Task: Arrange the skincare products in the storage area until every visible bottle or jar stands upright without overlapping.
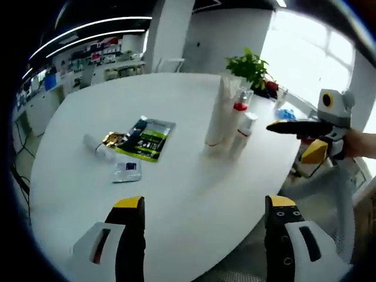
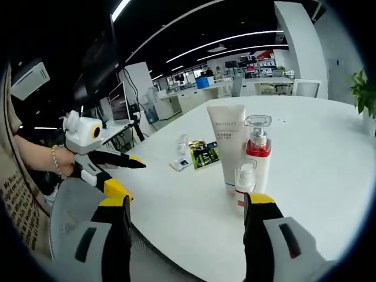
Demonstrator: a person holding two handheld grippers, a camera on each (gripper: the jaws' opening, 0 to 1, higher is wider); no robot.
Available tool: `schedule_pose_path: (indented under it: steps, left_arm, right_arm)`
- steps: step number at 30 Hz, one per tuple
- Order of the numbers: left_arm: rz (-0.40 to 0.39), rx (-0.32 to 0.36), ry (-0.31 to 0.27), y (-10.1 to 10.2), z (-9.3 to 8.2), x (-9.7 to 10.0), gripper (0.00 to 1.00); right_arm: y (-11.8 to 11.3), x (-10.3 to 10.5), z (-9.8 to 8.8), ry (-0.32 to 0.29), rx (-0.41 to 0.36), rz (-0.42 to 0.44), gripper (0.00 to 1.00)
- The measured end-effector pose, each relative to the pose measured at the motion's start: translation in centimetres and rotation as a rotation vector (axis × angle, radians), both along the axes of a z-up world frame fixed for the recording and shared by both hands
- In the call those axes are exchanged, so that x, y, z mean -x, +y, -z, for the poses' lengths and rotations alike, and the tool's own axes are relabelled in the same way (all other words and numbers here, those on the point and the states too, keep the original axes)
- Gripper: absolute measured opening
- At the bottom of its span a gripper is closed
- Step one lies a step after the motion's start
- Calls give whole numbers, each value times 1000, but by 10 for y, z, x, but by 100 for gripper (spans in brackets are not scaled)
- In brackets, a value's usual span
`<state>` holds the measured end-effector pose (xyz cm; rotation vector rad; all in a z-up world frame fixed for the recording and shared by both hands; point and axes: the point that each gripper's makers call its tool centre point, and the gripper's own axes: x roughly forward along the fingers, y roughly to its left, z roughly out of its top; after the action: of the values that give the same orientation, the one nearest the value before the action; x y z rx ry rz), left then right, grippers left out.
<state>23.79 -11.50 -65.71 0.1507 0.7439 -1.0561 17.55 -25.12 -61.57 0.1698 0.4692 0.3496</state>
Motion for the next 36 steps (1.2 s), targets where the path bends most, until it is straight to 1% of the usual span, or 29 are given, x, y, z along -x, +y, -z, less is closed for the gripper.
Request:
schedule_pose_path:
  steps: [3,6,10,15,18,19,21,24,26,31,36]
  left_arm:
    - [-23,5,18,11,0,-1,85]
    - [-54,1,28,24,1,-5,89]
    - [-105,24,45,35,-4,-10,90]
    - [-166,39,37,52,-11,-18,93]
    - [-187,32,36,64,-13,-19,93]
    - [-194,31,33,68,-13,-20,93]
    - [-207,-3,19,80,-11,-21,93]
    - [-216,-16,10,89,-10,-21,94]
    - [-225,-12,12,92,-10,-21,96]
    - [-243,-23,15,98,-7,-24,97]
    - [-240,-33,21,98,-4,-24,97]
  right_arm:
    - [2,1,-1,-1,-7,6,80]
    - [3,1,-2,-1,-17,18,80]
    - [7,1,-5,-5,-40,34,80]
    - [10,3,1,2,-20,36,80]
    - [9,4,5,14,-11,41,80]
    - [9,4,4,10,-7,41,80]
    - [8,3,3,6,-10,48,80]
    - [6,3,5,10,-10,58,80]
    - [6,3,5,11,-11,60,80]
    - [7,4,7,18,-3,57,80]
    - [8,4,8,23,-2,53,80]
